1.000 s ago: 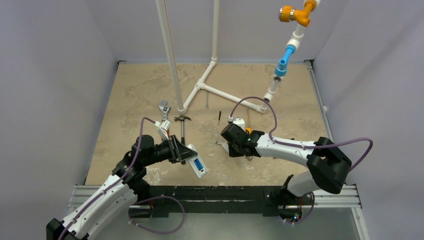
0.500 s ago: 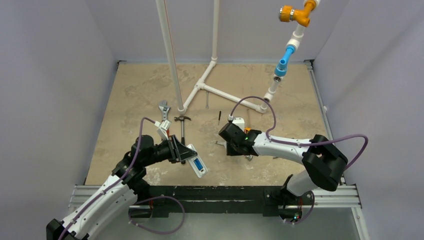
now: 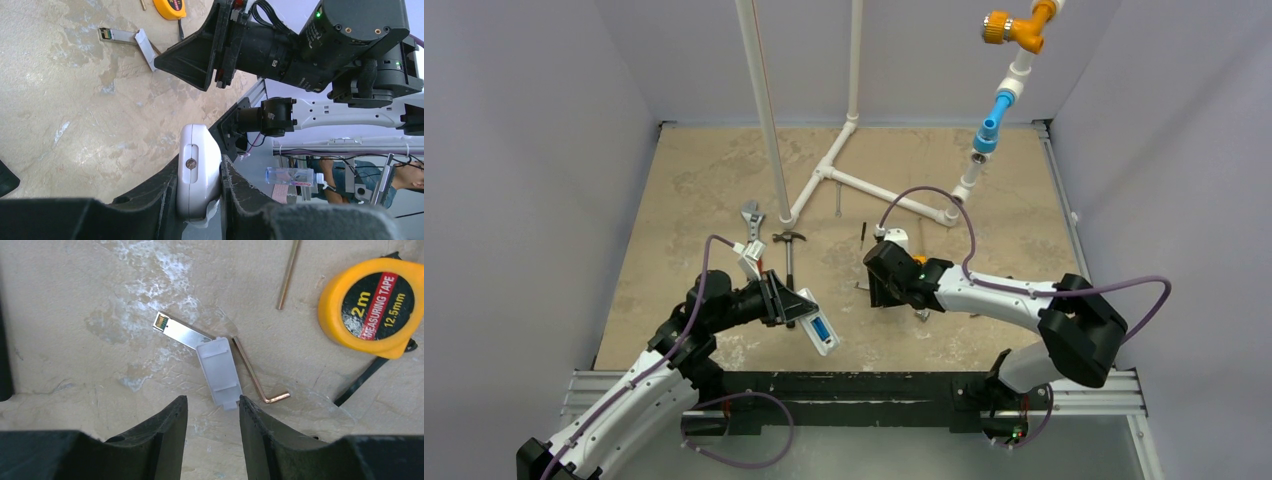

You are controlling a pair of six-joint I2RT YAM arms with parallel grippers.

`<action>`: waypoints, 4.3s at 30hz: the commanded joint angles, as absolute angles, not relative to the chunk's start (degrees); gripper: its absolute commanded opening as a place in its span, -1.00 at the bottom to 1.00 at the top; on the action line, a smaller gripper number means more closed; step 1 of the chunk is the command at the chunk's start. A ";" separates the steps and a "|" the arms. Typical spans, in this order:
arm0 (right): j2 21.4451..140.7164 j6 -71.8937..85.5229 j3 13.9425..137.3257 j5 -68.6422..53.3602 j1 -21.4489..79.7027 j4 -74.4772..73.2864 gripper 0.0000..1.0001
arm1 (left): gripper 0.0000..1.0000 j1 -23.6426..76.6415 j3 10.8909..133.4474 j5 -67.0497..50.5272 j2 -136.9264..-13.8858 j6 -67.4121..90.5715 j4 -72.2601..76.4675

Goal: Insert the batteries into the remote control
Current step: Adjust the battery cover at the center of the board.

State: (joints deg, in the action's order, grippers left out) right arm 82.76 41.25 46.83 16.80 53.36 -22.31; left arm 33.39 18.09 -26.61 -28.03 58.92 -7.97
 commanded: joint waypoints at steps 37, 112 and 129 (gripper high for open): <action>88.06 40.76 45.31 10.55 49.36 -18.99 0.17 | -1.00 33.06 18.28 -26.85 -27.95 58.45 -5.81; 74.94 41.99 44.49 27.76 48.63 -28.85 -0.69 | -1.00 33.08 18.71 -26.62 -27.50 58.35 -7.03; 82.59 48.32 47.15 36.44 47.39 -28.31 -0.63 | -1.00 33.05 19.16 -26.87 -27.93 58.29 -6.80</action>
State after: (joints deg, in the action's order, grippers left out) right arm 82.46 45.95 44.84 32.45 47.88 -29.95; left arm 33.39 18.09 -26.59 -28.16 58.92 -8.84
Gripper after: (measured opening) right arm 0.255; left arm 0.256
